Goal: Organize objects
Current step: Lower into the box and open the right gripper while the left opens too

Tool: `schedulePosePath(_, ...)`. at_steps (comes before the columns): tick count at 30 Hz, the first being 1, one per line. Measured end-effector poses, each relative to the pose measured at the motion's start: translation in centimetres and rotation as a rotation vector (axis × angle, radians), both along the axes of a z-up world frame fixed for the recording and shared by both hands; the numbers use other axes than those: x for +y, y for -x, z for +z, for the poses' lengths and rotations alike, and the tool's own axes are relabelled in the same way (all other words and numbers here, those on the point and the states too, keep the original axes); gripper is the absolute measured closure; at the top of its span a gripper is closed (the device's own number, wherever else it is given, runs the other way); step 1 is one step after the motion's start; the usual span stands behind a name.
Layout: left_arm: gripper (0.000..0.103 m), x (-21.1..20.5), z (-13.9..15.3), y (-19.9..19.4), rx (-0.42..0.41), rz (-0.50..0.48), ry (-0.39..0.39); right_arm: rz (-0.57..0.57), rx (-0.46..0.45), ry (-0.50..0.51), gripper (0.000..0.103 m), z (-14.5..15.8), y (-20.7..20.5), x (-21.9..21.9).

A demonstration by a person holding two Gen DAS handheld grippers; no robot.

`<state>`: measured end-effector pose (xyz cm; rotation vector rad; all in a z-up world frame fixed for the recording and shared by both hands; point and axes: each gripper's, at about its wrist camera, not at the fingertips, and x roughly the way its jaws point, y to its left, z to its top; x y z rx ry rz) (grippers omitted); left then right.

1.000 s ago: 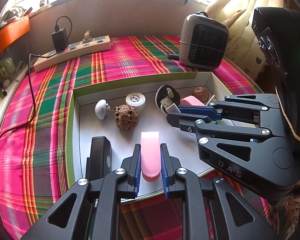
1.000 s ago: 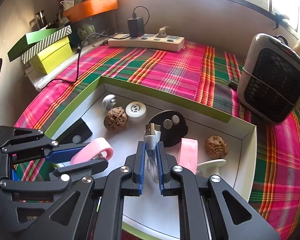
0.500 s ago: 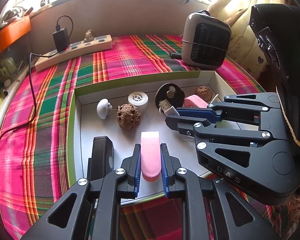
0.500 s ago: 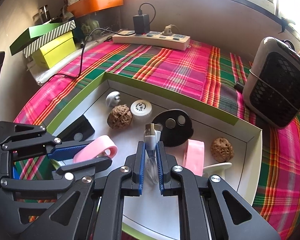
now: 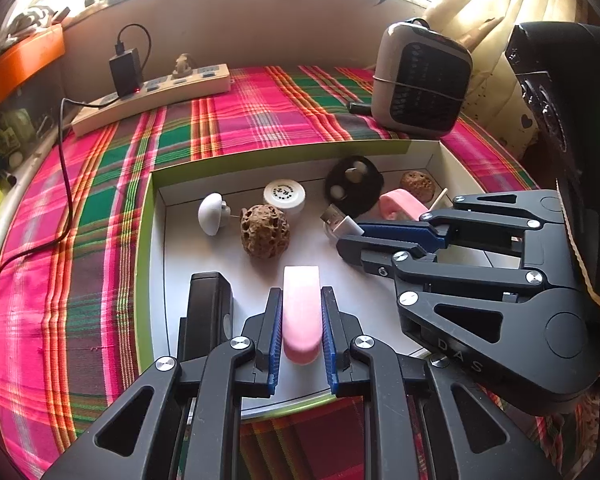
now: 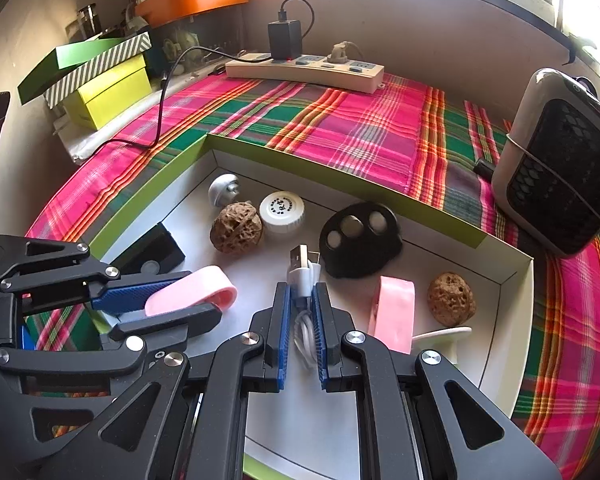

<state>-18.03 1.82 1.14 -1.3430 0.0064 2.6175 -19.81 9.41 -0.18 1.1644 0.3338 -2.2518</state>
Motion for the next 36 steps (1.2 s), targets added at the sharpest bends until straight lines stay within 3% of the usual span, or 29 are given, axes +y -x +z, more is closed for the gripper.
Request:
schedulePosePath(22, 0.086, -0.12, -0.12, 0.1, -0.007, 0.009, -0.012, -0.003, 0.005, -0.005, 0.091, 0.05, 0.07, 0.14)
schedulePosePath(29, 0.081, -0.36, -0.18, -0.01, -0.005, 0.017, -0.012, -0.013, 0.004, -0.006, 0.091, 0.01, 0.07, 0.34)
schedulePosePath(36, 0.078, -0.49, -0.12, -0.1, -0.001, 0.022, -0.011, -0.019, 0.006, -0.014, 0.08, 0.04, -0.04, 0.41)
